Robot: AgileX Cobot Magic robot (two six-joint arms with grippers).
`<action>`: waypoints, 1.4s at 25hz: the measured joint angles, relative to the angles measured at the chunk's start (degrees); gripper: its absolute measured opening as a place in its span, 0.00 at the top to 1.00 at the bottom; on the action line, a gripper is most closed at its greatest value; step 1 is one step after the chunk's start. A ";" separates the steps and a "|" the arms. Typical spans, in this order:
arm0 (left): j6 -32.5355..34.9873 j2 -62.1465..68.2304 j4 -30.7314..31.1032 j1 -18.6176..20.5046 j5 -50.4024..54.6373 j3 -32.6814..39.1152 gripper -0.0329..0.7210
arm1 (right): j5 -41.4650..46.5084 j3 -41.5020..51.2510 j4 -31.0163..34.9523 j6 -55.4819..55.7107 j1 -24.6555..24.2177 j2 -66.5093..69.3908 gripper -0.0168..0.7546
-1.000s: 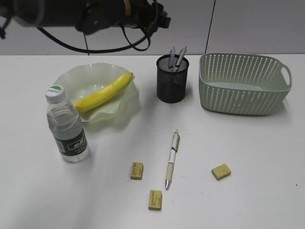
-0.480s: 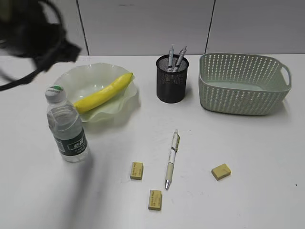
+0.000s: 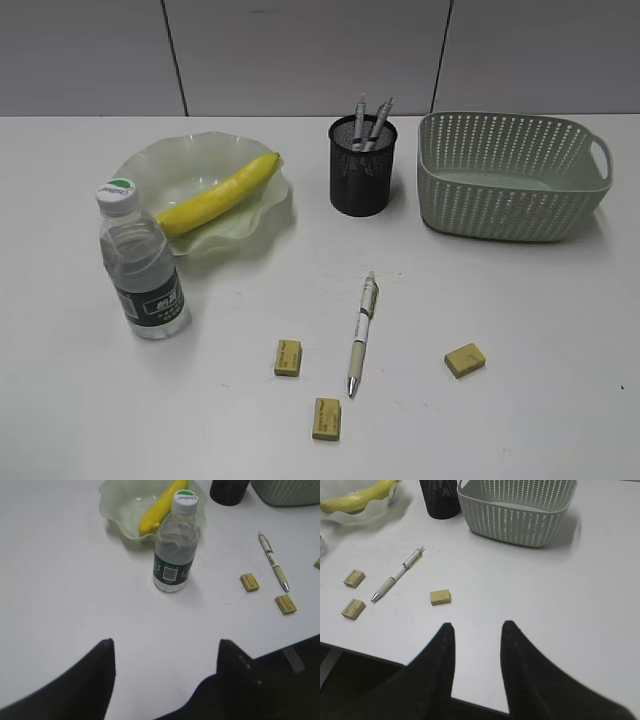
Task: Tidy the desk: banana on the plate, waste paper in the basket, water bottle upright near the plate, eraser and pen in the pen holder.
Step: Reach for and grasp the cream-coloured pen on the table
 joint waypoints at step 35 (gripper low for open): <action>9.69 -13.54 -7.12 31.92 -1.37 3.05 0.55 | -13.46 -50.58 7.70 10.47 9.79 116.12 0.40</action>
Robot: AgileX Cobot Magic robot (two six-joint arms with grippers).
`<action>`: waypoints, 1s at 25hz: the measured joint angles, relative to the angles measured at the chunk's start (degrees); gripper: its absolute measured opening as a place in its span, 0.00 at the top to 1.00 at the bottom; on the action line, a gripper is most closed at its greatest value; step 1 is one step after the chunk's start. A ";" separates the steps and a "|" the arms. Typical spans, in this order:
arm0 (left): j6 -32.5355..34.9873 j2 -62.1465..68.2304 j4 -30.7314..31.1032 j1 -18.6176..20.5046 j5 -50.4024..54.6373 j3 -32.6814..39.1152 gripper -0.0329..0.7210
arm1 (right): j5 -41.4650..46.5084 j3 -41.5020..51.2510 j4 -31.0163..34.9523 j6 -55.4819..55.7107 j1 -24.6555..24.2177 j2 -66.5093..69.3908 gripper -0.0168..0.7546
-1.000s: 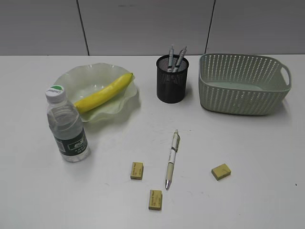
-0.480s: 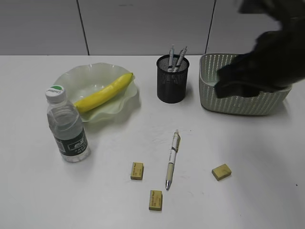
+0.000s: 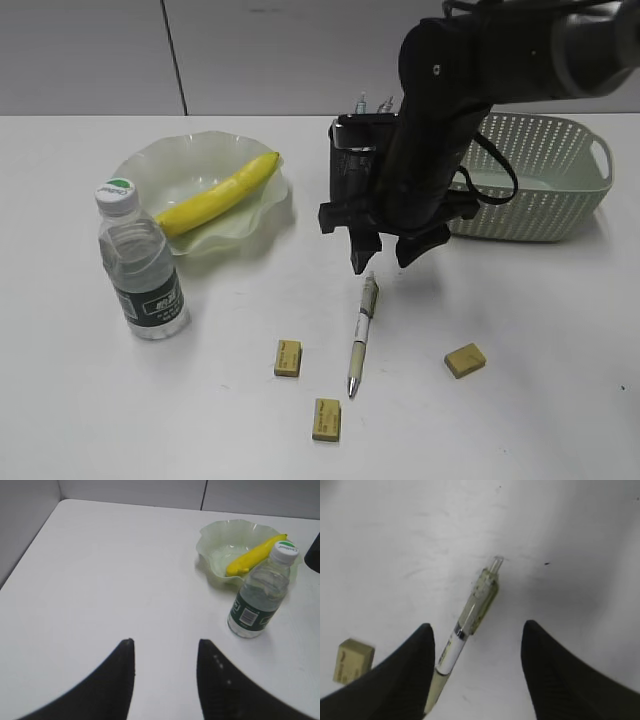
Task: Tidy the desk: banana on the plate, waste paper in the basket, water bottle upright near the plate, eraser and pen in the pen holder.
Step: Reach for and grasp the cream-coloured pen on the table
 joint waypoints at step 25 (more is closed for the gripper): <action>0.16 0.00 -0.03 0.06 0.00 0.00 0.55 | -2.25 -3.06 0.70 10.45 0.24 10.00 0.78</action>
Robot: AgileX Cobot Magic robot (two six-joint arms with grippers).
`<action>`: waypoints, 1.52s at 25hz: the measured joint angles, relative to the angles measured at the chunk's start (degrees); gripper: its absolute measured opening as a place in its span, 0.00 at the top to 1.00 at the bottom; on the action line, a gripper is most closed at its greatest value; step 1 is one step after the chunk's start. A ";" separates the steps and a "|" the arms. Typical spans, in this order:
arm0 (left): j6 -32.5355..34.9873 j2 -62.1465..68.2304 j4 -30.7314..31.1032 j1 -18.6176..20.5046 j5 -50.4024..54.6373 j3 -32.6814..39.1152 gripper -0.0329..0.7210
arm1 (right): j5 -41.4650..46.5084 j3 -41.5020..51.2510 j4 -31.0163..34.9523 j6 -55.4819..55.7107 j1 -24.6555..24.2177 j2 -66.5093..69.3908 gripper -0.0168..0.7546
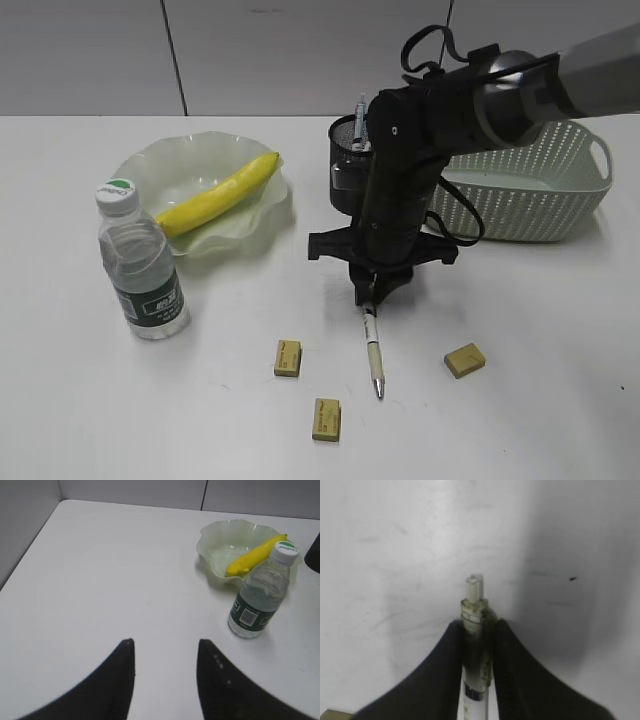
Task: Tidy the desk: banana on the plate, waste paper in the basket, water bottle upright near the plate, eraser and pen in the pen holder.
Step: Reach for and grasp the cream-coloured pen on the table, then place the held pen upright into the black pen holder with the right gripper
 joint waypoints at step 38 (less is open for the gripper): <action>0.00 0.00 0.00 0.00 0.00 0.00 0.55 | -57.45 0.56 -36.83 -1.80 -10.85 -8.14 0.41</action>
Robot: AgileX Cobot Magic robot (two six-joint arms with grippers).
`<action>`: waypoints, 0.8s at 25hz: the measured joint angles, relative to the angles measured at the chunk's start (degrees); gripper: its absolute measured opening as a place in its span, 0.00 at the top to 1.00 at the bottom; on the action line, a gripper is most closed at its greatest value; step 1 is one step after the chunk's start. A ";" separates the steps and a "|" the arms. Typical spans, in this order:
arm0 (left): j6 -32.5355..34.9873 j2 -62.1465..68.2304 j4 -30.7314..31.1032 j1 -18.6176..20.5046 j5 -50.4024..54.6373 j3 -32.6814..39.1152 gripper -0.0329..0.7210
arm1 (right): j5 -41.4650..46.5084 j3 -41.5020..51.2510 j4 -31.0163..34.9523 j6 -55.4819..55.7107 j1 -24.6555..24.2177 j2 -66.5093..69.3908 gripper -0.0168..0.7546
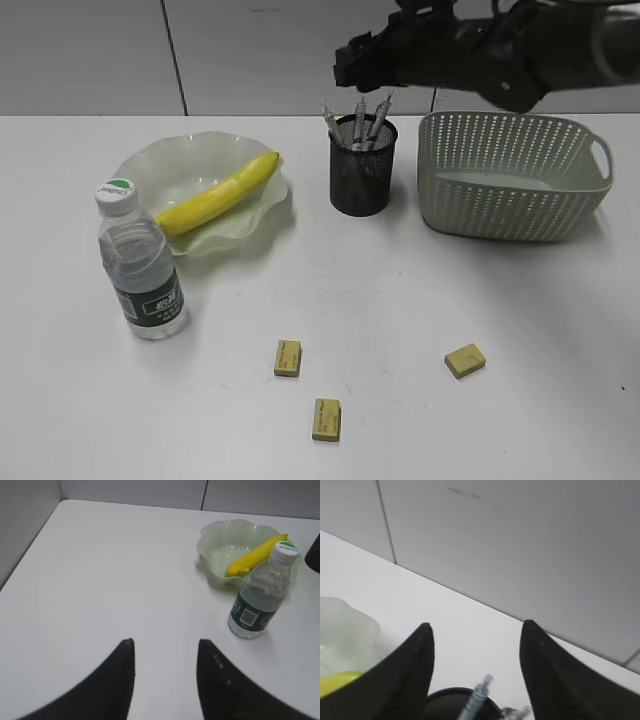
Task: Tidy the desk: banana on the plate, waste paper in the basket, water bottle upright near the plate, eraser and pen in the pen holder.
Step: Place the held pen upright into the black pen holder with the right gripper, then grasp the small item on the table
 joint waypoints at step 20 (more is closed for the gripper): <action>15.59 10.51 -14.94 0.00 -6.39 -1.32 0.54 | 74.87 41.34 24.47 -19.33 0.22 -80.71 0.49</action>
